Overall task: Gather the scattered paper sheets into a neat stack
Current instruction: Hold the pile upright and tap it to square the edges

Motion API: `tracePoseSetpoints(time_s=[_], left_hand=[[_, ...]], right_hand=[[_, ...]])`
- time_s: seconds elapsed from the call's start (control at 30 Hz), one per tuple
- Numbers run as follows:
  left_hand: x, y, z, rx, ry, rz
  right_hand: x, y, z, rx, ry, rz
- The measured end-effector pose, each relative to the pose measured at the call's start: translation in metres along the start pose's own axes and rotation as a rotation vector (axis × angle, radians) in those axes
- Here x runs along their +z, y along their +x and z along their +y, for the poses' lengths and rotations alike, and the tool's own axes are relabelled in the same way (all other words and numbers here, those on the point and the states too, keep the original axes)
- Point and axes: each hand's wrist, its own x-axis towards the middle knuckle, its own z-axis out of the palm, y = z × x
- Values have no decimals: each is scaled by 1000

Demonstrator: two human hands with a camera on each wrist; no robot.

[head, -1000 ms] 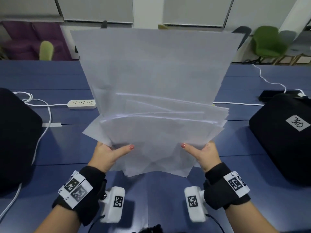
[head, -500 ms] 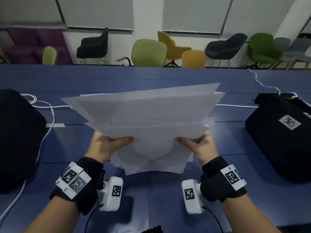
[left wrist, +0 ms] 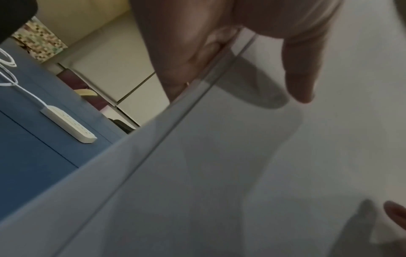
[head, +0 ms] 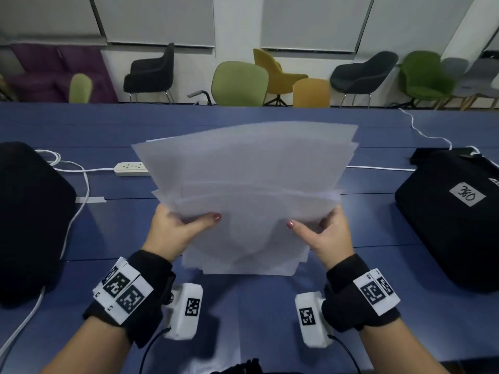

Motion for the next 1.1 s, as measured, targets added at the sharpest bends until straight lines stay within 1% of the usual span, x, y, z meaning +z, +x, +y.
tracePoseSetpoints(time_s=[0.13,0.27,0.5,0.63,0.7,0.73,0.8,0.87,0.9,0.97,1.03,1.1], left_hand=[[1,-2,0,1,-37,41],[-3,1,3,21,-77,7],[-1,1,3,32,-19,3],[-2,1,5,50,-13,33],[-4,6,6,46,-36,67],[-7,9,6,45,-34,58],[-13,12,0,29,-21,-6],[-13,8,-11,-28,-15,-47],[-10,5,-17,-58,-4,-44],[-4,0,-21,-81,41,7],[-3,1,-17,-66,74,56],[-7,5,-11,-42,72,53]], right_hand=[[9,-2,-2,-13,25,-4],[6,1,-3,-21,60,13],[11,1,0,-40,24,-28],[9,1,5,15,-9,-30],[8,3,5,31,23,-45],[6,4,5,39,40,-48],[2,5,8,62,53,-60],[3,2,12,107,22,-85],[5,1,15,124,5,-94],[9,-1,17,132,-18,-81],[11,0,11,103,-7,-56],[10,1,5,54,4,-55]])
